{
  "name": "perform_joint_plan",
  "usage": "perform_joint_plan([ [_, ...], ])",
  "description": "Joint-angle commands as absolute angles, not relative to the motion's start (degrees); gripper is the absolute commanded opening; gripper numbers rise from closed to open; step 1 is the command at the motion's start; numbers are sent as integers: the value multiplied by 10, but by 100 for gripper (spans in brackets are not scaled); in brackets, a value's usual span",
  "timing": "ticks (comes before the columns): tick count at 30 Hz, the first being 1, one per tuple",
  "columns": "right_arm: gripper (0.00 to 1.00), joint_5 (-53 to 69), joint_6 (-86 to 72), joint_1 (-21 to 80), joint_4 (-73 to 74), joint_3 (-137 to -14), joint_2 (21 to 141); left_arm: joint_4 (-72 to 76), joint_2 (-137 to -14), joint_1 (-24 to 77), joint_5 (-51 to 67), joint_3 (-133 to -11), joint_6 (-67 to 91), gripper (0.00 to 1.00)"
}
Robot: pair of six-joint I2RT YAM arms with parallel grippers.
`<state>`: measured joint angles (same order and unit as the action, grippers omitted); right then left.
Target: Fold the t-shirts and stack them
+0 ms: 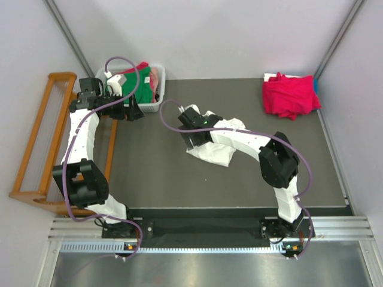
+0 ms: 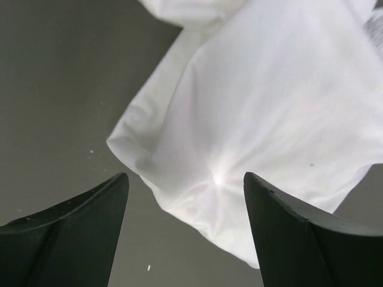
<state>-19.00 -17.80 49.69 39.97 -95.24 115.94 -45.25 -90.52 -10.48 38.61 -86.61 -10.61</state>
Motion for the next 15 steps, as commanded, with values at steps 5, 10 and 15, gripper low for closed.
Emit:
perform_joint_plan([
  [5,77,-195,-171,493,405,-1011,1152,-461,-904,-109,409,-879,-113,98],
  [10,77,-199,-171,489,389,-996,1169,-468,-902,-108,406,-880,-123,98],
  [15,76,-191,-173,483,388,-1010,1187,-469,-902,-108,410,-874,-124,98],
])
